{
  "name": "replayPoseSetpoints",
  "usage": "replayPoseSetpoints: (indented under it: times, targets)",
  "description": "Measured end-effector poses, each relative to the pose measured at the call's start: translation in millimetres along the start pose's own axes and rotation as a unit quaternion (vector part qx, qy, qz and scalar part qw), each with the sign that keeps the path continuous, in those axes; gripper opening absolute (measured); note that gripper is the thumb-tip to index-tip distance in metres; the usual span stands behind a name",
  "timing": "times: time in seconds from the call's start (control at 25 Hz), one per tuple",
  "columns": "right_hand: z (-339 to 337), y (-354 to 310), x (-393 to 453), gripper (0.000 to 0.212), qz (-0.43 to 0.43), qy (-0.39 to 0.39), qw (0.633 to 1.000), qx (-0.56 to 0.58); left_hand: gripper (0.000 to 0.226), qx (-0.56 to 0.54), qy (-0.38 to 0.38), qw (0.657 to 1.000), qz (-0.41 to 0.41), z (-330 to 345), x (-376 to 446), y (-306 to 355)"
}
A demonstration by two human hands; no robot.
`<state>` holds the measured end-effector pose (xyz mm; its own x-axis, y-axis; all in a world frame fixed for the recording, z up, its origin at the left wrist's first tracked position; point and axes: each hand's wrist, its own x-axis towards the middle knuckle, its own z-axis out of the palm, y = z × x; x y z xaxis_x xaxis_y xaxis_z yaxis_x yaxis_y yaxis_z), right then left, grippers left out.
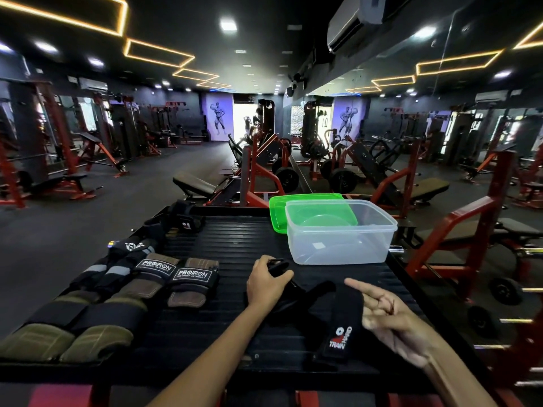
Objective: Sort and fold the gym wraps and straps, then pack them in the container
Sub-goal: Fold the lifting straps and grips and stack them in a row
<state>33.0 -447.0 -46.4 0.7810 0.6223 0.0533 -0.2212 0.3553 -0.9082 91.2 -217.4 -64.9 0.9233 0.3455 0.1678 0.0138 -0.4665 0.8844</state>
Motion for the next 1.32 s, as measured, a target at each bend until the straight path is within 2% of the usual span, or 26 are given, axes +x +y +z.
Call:
replayPoseSetpoints:
  times: [0.08,0.12,0.2,0.28,0.4,0.44,0.52,0.56,0.64,0.72,0.76,0.84,0.88,1.0,1.12,1.2,1.32]
  targets:
    - [12.0,3.5,9.9,0.059,-0.073,-0.069,0.989,0.105,0.032,0.000,-0.011,1.000,0.003,-0.9,0.6,0.3]
    - [17.4,5.5,13.7,0.059,-0.106,-0.061,0.986,0.115,0.031,0.000,-0.019,1.000,0.004,-1.2,1.1,0.0]
    - [30.7,4.6,22.1,0.054,-0.087,-0.014,0.986,0.143,0.028,-0.005,-0.028,1.000,0.005,-1.4,1.9,-0.6]
    - [41.7,8.6,29.9,0.042,-0.143,0.041,0.979,0.137,0.025,-0.014,-0.020,1.000,0.004,-1.4,1.8,-1.2]
    - [43.1,11.5,37.3,0.052,-0.205,0.244,0.945,0.074,0.024,-0.012,-0.014,1.000,-0.001,-1.2,-0.1,1.1]
    - [47.4,9.4,38.2,0.044,-0.219,0.269,0.936,0.055,0.024,-0.005,-0.016,1.000,-0.003,-1.1,-0.3,1.3]
    - [49.4,9.0,43.8,0.018,-0.247,0.253,0.932,0.079,0.026,0.008,-0.015,1.000,-0.005,-0.4,0.1,0.6]
    - [51.6,8.2,45.4,0.018,-0.259,0.227,0.932,0.109,0.027,0.012,-0.013,1.000,-0.006,0.2,1.3,0.2]
    - [55.9,0.3,42.3,0.044,-0.239,0.211,0.942,0.111,0.029,0.016,-0.013,1.000,-0.005,1.1,3.6,0.4]
    - [48.8,-9.9,34.9,0.061,-0.196,0.234,0.950,0.062,0.030,0.020,-0.017,1.000,0.001,1.6,3.0,0.7]
    - [50.2,-15.1,29.0,0.056,-0.146,0.250,0.956,0.045,0.031,0.021,-0.015,1.000,0.005,1.9,2.0,0.7]
    - [35.0,-9.6,22.7,0.017,-0.054,0.334,0.939,0.055,0.032,0.014,-0.007,1.000,0.009,1.4,-0.4,-0.3]
    - [27.6,-3.9,21.3,0.011,-0.028,0.354,0.933,0.061,0.033,0.009,-0.003,1.000,0.011,0.9,-1.6,-0.7]
    - [31.9,1.3,32.1,0.034,-0.026,0.353,0.934,0.050,0.035,-0.008,-0.003,1.000,0.010,-1.2,-3.2,0.4]
    - [38.8,-10.3,44.9,0.055,-0.074,0.272,0.959,0.018,0.034,-0.015,-0.009,1.000,0.011,-2.5,-5.0,-0.9]
    - [40.7,-15.9,51.7,0.047,-0.072,0.282,0.955,-0.063,0.035,-0.011,-0.011,1.000,0.012,-3.4,-4.4,-1.3]
    - [43.4,-15.0,68.3,0.031,-0.061,0.353,0.916,-0.179,0.036,-0.006,-0.010,0.999,0.030,-2.5,-3.7,-2.5]
